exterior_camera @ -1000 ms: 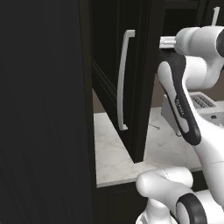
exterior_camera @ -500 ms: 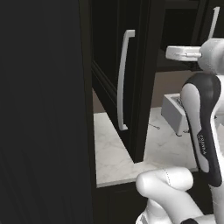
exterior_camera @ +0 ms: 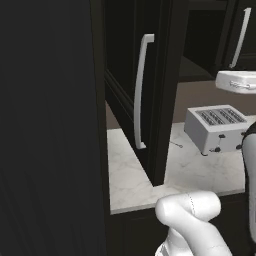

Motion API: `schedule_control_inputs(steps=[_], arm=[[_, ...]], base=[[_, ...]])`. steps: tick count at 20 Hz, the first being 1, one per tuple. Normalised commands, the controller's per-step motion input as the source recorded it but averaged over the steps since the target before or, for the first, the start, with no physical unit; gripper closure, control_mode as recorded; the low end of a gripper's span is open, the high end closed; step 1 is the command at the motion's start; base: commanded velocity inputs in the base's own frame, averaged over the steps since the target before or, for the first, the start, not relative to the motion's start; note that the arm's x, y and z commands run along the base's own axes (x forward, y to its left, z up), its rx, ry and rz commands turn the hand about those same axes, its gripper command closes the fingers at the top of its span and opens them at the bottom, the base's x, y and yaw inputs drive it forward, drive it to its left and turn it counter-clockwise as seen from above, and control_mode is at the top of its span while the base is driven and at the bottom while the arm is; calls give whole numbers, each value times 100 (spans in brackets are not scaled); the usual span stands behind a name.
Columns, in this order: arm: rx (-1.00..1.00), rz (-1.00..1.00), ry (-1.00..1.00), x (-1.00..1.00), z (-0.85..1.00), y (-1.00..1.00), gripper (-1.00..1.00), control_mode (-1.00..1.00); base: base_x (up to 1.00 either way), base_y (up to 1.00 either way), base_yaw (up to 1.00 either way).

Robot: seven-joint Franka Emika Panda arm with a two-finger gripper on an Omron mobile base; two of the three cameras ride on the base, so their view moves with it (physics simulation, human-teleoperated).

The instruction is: Pick the condiment bottle and condiment bottle from the counter and place them in the cabinet.

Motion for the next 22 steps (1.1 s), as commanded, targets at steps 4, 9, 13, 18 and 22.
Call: schedule_control_inputs(steps=[4, 9, 13, 18, 22], arm=[[0, 0, 19, -57, 0, 0, -100, -100], [-1, 0, 31, -29, 0, 0, -100, -100], [-1, 0, 28, -7, -1, 0, -100, -100], [0, 0, 12, 0, -6, 0, -100, -100], [0, 0, 0, 1, -30, 0, -100, -100]], base=[[0, 0, 0], [0, 0, 0], [0, 0, 0], [0, 0, 0], [0, 0, 0]])
